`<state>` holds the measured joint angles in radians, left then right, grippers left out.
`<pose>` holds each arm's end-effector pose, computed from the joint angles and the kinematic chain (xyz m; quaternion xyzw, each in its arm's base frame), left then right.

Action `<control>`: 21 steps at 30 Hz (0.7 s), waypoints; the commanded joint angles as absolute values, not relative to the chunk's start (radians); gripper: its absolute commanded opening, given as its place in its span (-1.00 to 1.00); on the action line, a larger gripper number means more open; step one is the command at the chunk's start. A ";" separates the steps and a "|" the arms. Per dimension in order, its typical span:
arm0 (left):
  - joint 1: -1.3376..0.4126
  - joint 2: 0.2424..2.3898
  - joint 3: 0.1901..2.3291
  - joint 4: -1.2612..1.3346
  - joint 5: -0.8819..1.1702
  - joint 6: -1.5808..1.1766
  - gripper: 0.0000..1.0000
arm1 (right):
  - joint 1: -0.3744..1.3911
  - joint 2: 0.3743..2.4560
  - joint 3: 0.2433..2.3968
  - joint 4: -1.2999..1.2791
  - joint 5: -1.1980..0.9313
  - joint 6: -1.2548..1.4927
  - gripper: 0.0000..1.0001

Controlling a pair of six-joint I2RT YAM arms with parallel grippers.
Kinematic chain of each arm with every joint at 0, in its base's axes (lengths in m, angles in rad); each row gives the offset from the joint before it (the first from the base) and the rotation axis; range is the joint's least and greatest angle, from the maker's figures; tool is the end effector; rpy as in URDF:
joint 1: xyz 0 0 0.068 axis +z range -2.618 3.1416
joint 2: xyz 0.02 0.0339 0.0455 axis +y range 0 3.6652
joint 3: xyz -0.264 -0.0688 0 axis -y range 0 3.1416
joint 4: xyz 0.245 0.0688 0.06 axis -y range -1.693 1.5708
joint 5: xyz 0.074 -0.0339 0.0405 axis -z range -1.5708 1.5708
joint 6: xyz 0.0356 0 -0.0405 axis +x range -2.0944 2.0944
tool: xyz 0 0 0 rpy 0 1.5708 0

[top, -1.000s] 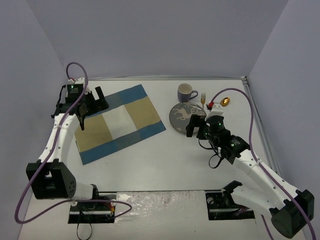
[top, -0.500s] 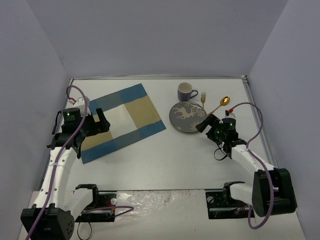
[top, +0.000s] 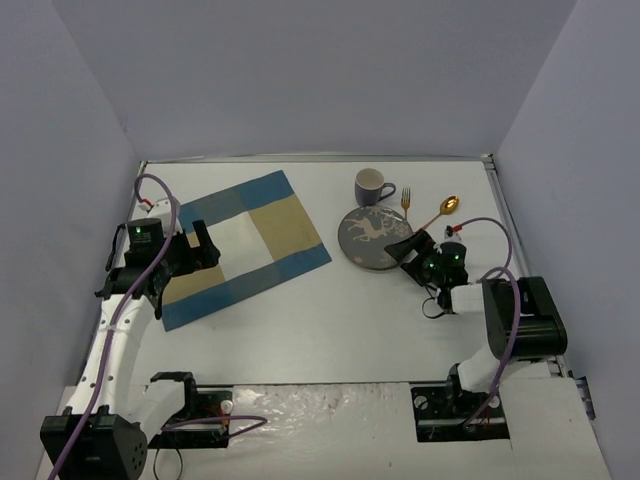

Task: Set the dinner table for one person

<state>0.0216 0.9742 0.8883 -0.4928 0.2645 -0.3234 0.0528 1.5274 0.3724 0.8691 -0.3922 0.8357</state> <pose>0.2118 -0.0047 0.3114 -0.0878 0.8696 -0.1856 0.4490 0.2639 0.0276 0.1472 0.1917 0.7704 0.3934 0.4636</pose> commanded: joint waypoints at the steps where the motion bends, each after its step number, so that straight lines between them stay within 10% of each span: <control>1: 0.017 0.968 0.929 -0.459 0.249 -0.307 0.94 | 0.046 1.709 0.377 1.124 -0.446 0.941 0.65; 11: 0.017 0.978 0.931 -0.463 0.241 -0.304 0.94 | 0.036 1.954 0.352 1.383 -0.469 1.043 0.40; 21: 0.017 0.991 0.931 -0.459 0.245 -0.306 0.94 | 0.015 1.993 0.331 1.393 -0.464 1.032 -0.71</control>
<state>0.0204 0.9878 0.8883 -0.4965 0.2438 -0.3206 0.0215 1.9627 0.3677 1.4866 -0.4758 1.0759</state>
